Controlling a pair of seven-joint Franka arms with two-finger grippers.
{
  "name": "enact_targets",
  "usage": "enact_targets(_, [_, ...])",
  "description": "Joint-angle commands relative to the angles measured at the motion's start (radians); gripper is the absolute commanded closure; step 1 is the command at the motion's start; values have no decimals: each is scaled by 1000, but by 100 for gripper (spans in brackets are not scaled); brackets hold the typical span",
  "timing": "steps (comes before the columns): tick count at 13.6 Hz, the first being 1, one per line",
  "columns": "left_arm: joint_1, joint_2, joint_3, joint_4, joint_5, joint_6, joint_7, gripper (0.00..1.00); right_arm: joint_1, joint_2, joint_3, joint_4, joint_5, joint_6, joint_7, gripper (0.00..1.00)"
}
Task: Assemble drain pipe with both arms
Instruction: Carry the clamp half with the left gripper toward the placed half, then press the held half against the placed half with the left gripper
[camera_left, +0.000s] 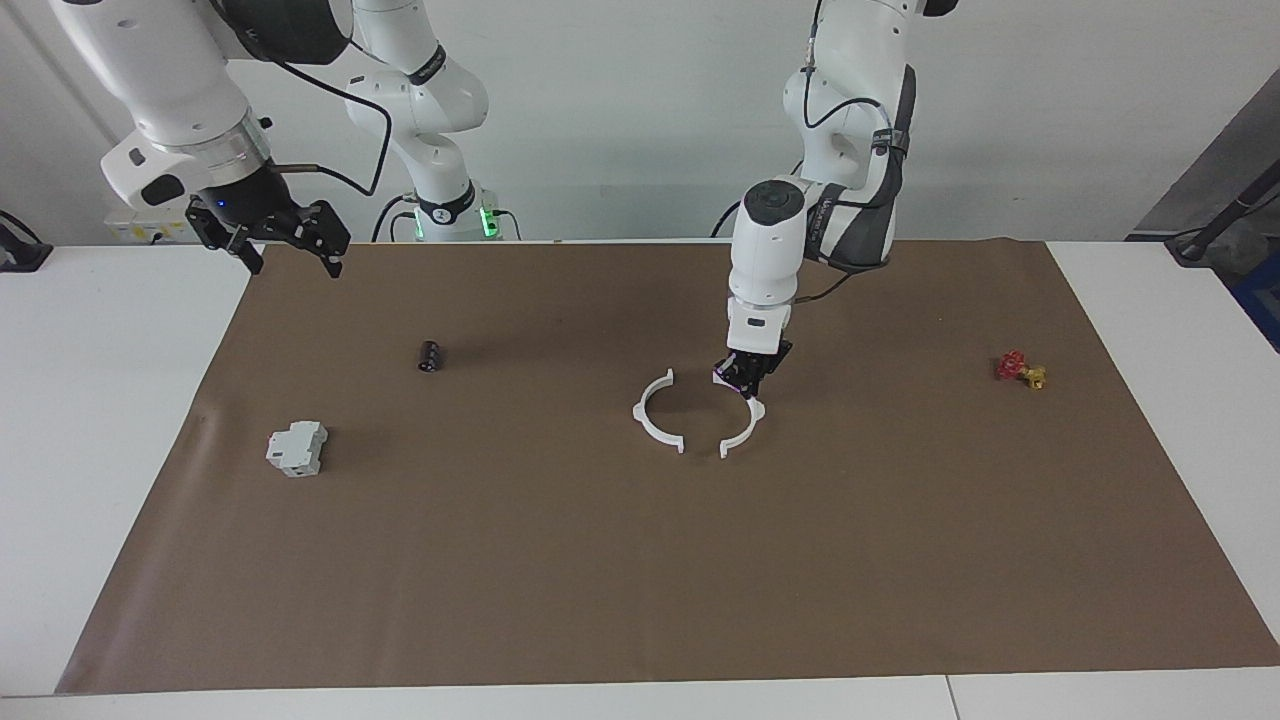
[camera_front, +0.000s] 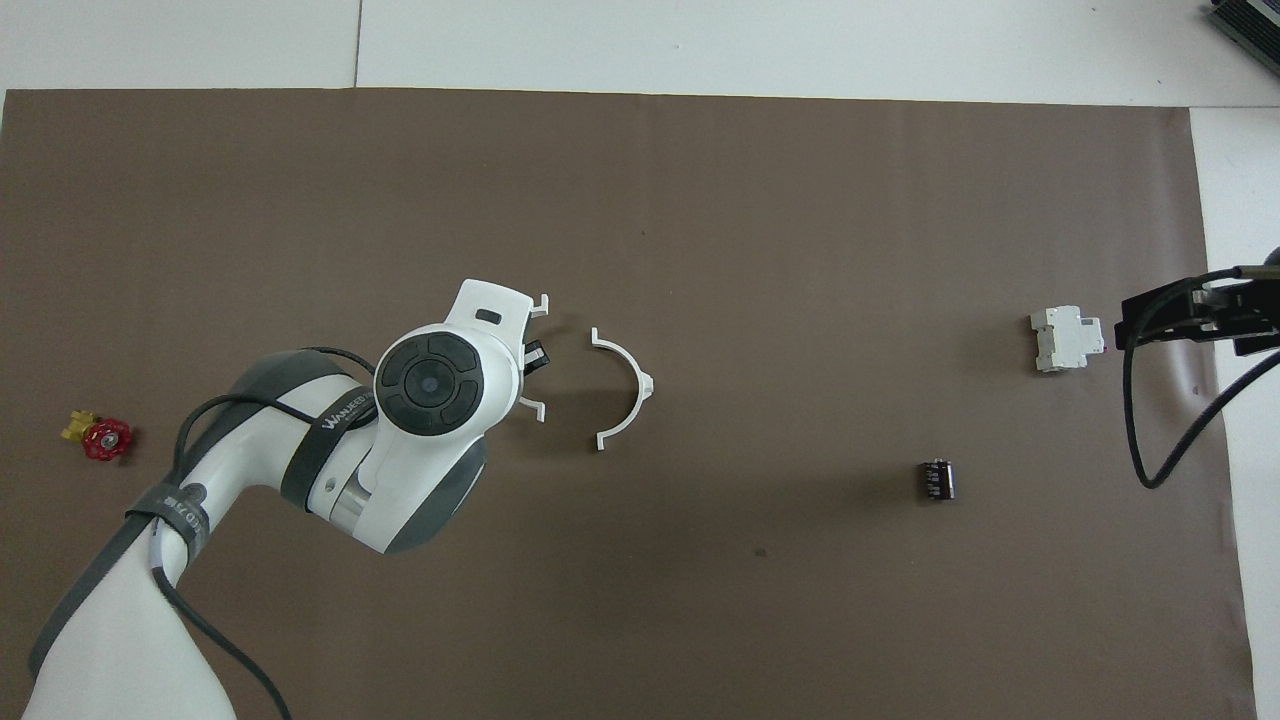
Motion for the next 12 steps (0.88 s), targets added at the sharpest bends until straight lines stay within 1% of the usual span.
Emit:
enact_targets(1, [-28, 37, 17, -10, 24, 48, -48, 100, -10, -13, 4, -20, -2, 20, -21, 0])
enact_targets(8, [-78, 37, 17, -13, 24, 60, -97, 100, -10, -13, 4, -20, -2, 20, -21, 0])
enact_targets(12, [-78, 39, 17, -19, 24, 94, -128, 100, -10, -13, 4, -20, -2, 20, -21, 0])
